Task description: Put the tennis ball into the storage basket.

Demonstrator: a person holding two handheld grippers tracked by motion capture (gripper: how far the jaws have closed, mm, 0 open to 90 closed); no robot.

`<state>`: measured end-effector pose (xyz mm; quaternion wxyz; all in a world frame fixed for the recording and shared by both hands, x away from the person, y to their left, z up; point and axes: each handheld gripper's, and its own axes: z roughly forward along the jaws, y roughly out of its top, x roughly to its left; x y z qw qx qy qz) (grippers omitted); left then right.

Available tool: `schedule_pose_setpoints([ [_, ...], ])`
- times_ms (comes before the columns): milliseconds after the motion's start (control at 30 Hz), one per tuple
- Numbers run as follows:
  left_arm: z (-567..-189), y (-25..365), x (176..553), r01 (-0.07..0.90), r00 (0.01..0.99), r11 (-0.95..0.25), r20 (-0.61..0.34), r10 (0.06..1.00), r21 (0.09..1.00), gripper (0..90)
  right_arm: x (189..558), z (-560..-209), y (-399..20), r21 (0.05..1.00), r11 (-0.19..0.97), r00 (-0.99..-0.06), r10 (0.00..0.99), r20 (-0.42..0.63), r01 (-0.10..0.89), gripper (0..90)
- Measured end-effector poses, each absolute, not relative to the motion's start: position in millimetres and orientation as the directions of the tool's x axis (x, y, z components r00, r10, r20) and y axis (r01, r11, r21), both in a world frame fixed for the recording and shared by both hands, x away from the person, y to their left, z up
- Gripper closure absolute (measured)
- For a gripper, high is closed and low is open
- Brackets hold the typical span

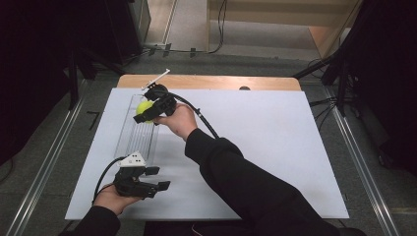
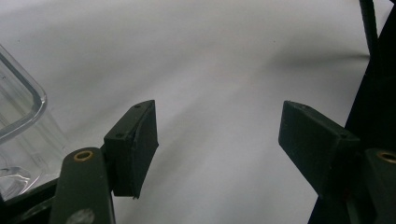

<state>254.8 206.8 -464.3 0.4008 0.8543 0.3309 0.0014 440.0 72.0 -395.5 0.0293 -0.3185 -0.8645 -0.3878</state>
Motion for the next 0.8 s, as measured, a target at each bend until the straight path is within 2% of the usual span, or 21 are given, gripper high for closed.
schedule_pose_setpoints([
  [800, -463.7, 206.2, 253.7, 0.558, 0.787, -0.465, -0.261, 0.559, 0.687, 29.2, 438.6, -414.1, 106.6, 0.643, 0.516, -0.809, 0.498, 0.313, 0.566, 23.3],
])
